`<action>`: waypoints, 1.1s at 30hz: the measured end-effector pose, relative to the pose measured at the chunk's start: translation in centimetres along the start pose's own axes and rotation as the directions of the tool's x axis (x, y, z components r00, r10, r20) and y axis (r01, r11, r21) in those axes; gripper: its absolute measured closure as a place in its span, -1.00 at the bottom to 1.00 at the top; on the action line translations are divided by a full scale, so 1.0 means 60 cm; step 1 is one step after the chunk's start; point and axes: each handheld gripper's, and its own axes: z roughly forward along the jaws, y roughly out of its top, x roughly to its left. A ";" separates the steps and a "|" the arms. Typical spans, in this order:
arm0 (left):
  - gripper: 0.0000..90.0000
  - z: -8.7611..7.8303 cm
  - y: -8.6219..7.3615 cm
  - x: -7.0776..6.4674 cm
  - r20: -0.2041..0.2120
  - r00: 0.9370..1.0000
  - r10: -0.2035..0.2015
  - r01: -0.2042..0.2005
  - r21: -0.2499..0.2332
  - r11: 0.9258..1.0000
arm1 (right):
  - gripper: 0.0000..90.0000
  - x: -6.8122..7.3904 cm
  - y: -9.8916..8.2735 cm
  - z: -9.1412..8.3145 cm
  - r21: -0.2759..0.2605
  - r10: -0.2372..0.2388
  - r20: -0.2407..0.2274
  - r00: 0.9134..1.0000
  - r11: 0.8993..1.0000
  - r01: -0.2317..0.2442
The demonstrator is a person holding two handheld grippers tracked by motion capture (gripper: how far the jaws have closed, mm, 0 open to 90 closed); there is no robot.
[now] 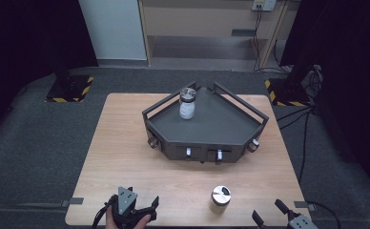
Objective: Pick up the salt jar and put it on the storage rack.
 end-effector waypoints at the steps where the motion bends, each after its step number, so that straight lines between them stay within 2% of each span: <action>1: -0.92 0.001 0.001 0.001 0.001 1.000 0.004 -0.004 0.005 1.000 | -0.88 0.000 0.000 0.001 0.001 -0.002 -0.001 1.000 1.000 0.002; 11: -0.91 0.009 0.002 -0.011 0.026 0.999 0.028 -0.028 0.019 0.999 | -0.88 0.001 0.000 0.000 0.001 -0.007 0.003 1.000 1.000 0.007; 33: -0.91 0.008 0.001 -0.010 0.014 1.000 0.022 -0.022 0.007 1.000 | -0.88 0.000 0.000 -0.003 -0.007 -0.013 -0.004 1.000 1.000 0.013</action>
